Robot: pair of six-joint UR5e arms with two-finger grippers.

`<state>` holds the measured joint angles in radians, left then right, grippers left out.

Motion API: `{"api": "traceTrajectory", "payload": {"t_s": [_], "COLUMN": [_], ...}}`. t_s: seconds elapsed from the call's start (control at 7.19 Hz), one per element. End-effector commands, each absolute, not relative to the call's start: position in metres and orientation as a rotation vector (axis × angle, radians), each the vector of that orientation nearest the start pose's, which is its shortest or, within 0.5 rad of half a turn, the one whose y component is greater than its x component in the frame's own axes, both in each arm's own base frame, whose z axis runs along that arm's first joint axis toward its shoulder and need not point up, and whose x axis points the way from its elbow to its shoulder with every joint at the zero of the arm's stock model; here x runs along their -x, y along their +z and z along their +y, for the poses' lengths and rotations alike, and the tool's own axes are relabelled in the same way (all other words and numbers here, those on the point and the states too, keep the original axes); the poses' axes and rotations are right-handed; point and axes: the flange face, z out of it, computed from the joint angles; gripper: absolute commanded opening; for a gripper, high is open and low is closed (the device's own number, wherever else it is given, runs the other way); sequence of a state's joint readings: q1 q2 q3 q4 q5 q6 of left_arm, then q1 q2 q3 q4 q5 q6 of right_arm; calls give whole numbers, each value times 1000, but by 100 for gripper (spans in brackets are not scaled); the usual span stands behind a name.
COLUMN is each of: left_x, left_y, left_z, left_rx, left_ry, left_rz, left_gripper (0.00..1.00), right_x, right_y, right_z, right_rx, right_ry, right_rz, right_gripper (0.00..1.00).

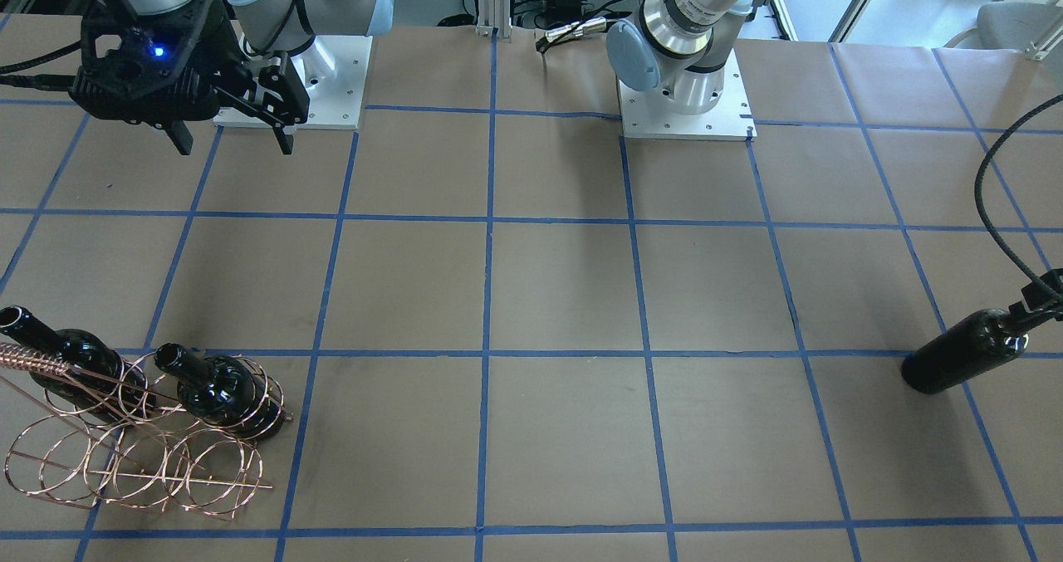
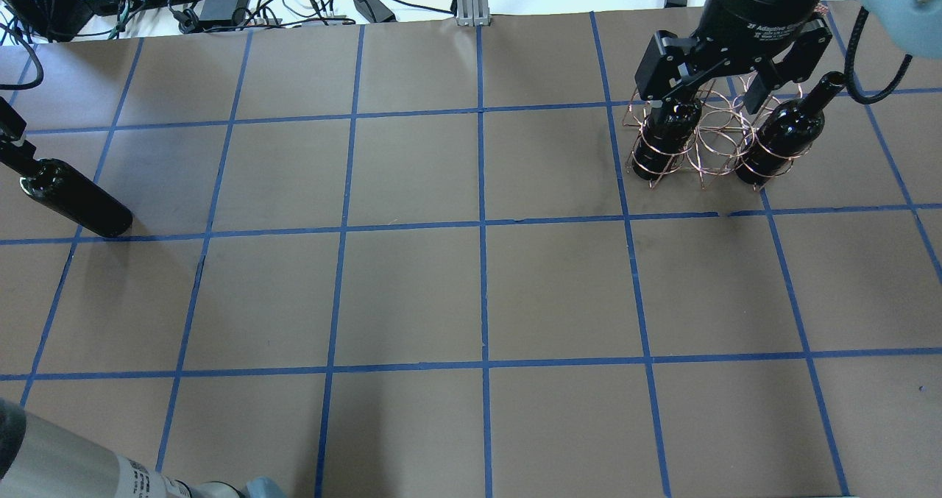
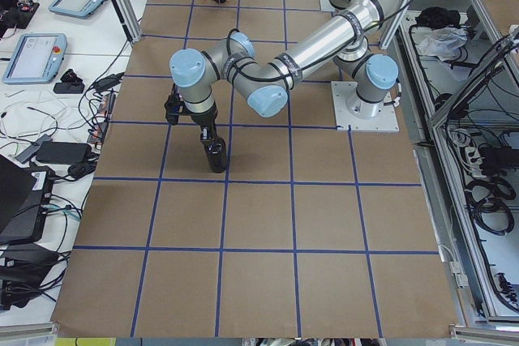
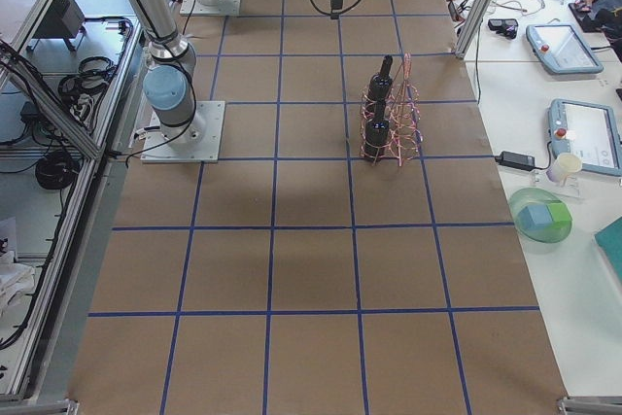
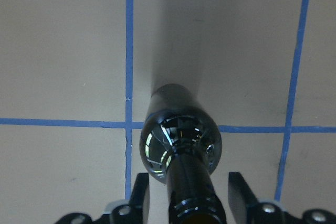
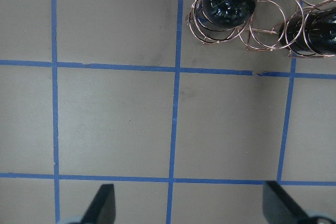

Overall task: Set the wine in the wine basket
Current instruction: 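Move the left gripper down over the black wine bottle lying on the table, then close the left gripper around the neck of the black bottle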

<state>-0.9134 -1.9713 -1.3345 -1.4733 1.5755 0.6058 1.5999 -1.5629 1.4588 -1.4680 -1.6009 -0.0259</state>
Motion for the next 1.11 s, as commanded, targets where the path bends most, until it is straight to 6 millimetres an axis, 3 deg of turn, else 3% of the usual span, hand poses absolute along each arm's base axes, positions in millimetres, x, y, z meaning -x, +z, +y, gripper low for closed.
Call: {"api": "traceTrajectory", "payload": {"t_s": [0.0,0.97], "left_x": [-291,-291], "left_y": [382,381], "left_z": [-589,-592], "left_rx": [96,67], "left_ry": [101,80], "left_rz": [3193,3191], "left_gripper": [54,51], "right_x": [-145,-145], "right_y": [529,527], "right_z": [-489,-490], "right_rx": [85,97], "right_ry": [0,5], "right_rz": [3170,3171], "right_gripper": [100,100]}}
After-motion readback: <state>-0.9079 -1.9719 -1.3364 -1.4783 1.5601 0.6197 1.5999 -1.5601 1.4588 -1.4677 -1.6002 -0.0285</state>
